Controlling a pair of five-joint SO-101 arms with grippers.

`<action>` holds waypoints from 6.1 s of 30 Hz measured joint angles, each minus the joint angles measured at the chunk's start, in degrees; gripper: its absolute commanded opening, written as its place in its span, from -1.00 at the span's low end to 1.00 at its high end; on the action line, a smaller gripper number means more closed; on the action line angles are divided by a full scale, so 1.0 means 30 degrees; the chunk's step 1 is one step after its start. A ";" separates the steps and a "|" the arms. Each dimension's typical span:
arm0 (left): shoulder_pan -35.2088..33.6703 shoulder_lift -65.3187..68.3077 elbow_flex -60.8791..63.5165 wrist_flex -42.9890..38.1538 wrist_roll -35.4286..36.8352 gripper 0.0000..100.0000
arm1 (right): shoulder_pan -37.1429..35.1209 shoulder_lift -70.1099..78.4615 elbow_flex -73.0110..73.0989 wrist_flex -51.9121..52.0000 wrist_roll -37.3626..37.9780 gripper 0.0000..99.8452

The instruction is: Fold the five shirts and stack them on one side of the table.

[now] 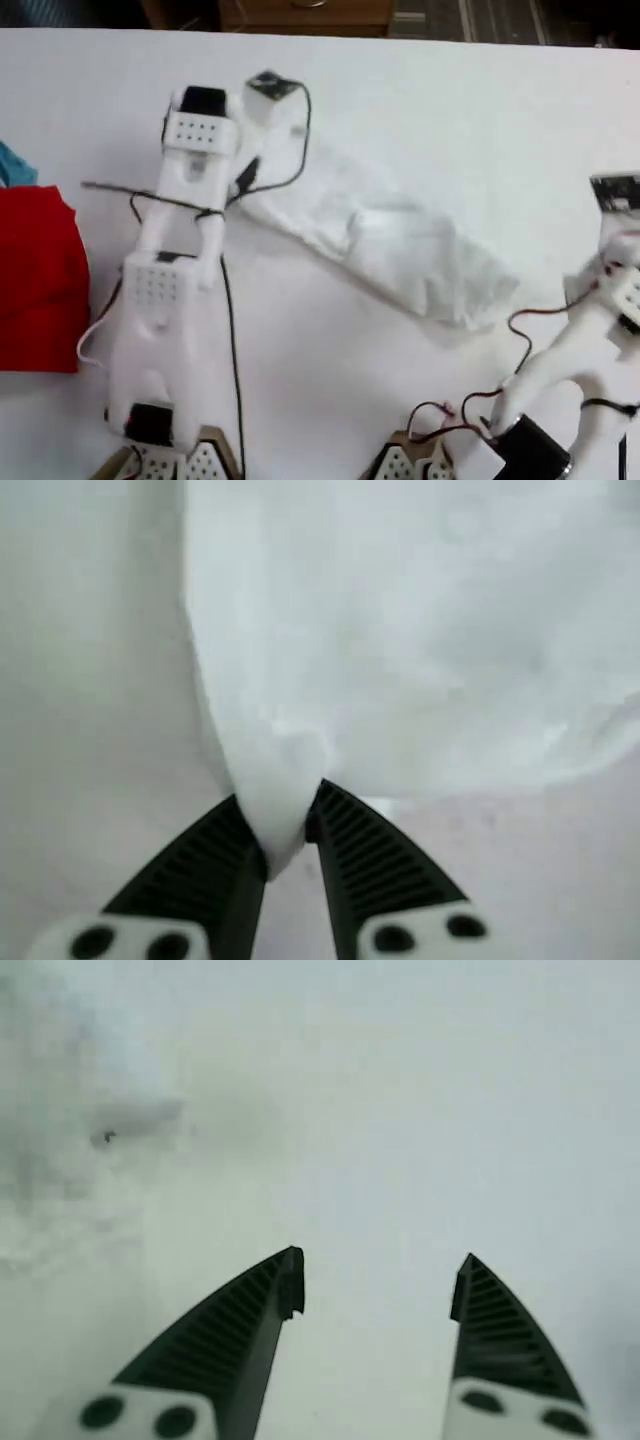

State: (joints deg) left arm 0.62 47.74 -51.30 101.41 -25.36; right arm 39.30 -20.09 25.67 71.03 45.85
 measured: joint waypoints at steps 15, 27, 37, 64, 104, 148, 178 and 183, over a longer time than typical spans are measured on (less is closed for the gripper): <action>-0.0352 -0.2755 0.7179 -0.1670 -0.0029 -0.95 | -1.0989 0.7912 -0.6945 0.0762 -0.6154 -0.52; -0.0322 -0.2755 0.7179 -0.2022 0.1260 -0.95 | -1.2220 1.3978 -1.1692 0.2520 -0.7179 -0.52; -0.0322 -0.2755 0.7179 -0.2022 0.1260 -0.95 | -1.3216 1.5209 -1.1751 0.2520 -0.7179 -0.53; -0.0322 -0.2755 0.7238 -0.2051 0.1260 -0.95 | -1.3011 1.1810 -1.3421 0.8879 -0.5275 -0.96; -0.0791 -0.2755 0.4396 -0.0967 0.0557 -0.60 | -1.6147 0.0410 -0.1201 0.9670 0.0908 -0.33; -0.1524 -0.2755 0.6271 -0.1026 1.2044 -0.93 | -1.3333 0.8674 -0.5656 0.4923 -0.4132 -0.33; -0.1524 -0.2755 0.6271 -0.1026 1.2044 -0.93 | -1.7758 1.1223 -0.5597 0.3575 -0.7326 -0.62; -0.1524 -0.2755 0.6271 -0.1026 1.2044 -0.93 | -1.8579 1.1223 -0.5597 0.4073 -0.7326 -0.61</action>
State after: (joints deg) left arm -3.96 39.47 -32.48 98.33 10.77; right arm -16.44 13.58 8.88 83.25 23.87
